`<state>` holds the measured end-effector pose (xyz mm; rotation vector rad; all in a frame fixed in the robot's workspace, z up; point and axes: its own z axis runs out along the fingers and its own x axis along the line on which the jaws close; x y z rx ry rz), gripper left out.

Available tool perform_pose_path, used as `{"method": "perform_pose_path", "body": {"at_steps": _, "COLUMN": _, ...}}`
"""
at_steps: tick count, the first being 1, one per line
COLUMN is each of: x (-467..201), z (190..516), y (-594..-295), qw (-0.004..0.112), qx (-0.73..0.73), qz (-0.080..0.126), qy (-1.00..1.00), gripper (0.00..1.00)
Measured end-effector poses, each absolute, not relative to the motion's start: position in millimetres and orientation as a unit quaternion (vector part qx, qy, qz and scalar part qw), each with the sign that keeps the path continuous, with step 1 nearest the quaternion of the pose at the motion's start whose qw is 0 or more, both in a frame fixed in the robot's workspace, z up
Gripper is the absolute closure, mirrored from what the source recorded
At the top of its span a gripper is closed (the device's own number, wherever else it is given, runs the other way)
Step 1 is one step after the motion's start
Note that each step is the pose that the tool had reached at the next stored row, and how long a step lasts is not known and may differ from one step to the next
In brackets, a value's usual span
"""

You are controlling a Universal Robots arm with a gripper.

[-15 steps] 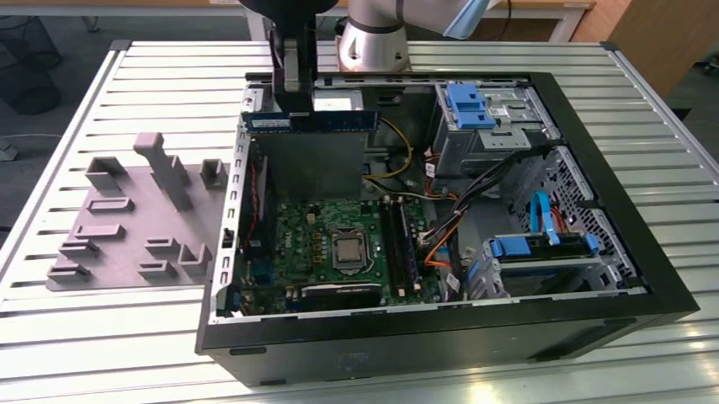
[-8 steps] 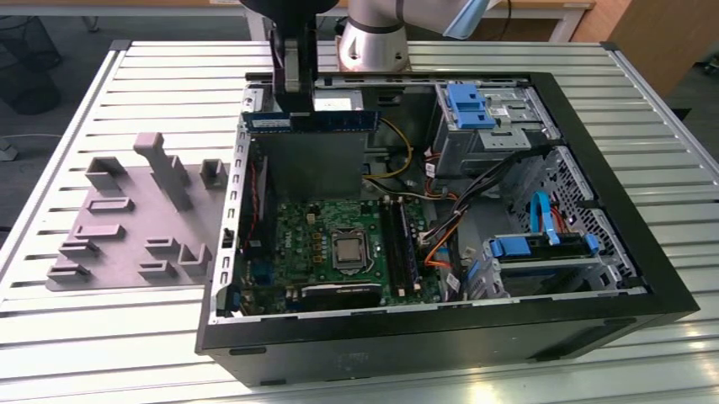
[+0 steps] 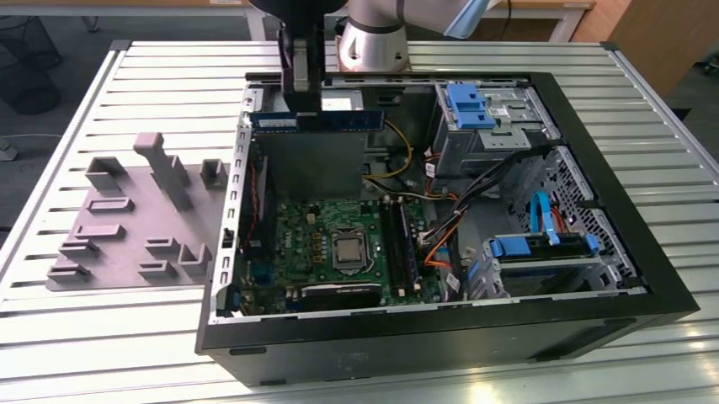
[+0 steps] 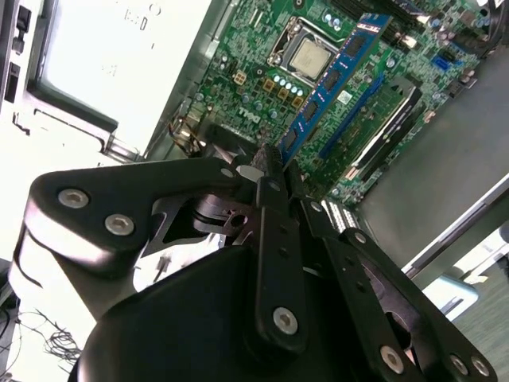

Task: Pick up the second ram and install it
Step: 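Pick up the second ram and move it above second insertion slot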

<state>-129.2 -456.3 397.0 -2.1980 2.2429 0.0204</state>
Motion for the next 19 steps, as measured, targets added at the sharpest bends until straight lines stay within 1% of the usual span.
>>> {"method": "perform_pose_path", "body": {"at_steps": 19, "x": -85, "z": 397, "y": -456, "qw": 0.001, "qx": -0.700, "qz": 0.006, "qy": 0.714, "gripper": 0.86}}
